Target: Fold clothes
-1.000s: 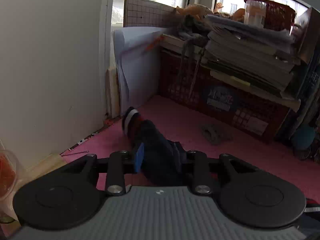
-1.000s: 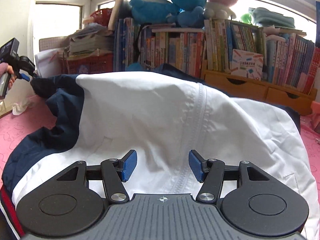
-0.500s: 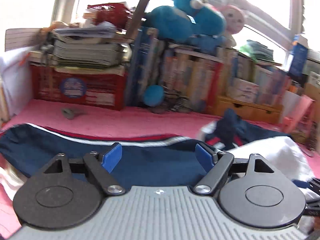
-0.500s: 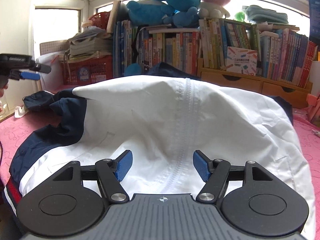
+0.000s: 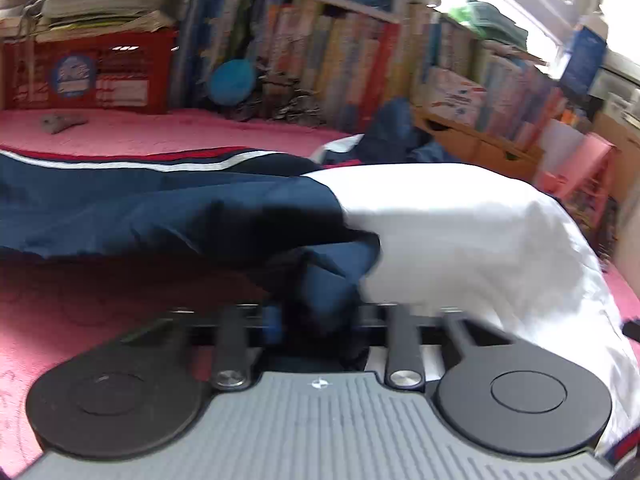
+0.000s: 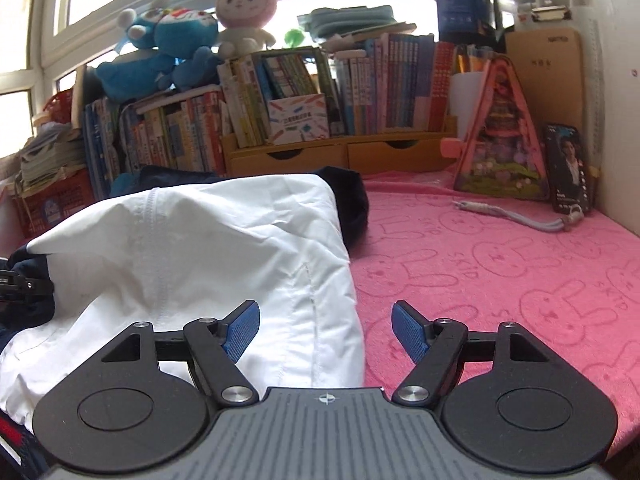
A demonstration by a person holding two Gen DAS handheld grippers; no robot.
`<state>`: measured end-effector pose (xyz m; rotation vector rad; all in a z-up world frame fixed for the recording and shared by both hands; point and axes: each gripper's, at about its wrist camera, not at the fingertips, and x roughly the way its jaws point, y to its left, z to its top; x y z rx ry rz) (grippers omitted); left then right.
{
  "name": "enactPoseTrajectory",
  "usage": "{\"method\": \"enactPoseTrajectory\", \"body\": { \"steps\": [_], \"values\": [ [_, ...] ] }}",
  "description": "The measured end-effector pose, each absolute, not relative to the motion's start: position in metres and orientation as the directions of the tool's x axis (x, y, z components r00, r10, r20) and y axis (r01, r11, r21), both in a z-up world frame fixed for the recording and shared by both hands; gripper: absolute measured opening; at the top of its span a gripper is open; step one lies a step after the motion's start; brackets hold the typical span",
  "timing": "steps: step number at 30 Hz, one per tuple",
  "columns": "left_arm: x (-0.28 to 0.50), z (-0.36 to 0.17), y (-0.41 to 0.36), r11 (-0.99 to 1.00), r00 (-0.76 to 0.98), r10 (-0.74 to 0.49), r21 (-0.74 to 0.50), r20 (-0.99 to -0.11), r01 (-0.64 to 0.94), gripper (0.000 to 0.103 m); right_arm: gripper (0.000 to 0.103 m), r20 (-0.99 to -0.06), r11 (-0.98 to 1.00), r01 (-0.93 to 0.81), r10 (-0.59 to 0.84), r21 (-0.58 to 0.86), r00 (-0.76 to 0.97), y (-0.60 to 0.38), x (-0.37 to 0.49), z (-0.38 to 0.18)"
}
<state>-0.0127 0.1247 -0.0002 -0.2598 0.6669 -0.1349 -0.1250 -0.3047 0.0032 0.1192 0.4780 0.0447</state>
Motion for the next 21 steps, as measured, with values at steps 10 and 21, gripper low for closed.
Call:
{"method": "enactPoseTrajectory", "body": {
  "steps": [10,21],
  "values": [
    [-0.061,0.047,0.205,0.945,0.874,0.026,-0.273,-0.485,-0.180,0.012,0.075,-0.485,0.991,-0.001,0.067,0.134,0.872,-0.317,-0.129,-0.013],
    [-0.088,0.070,0.136,0.991,0.910,-0.104,-0.119,-0.400,0.061,0.036,0.075,-0.448,0.980,0.043,0.051,0.197,0.893,-0.324,-0.063,0.003]
  ]
}}
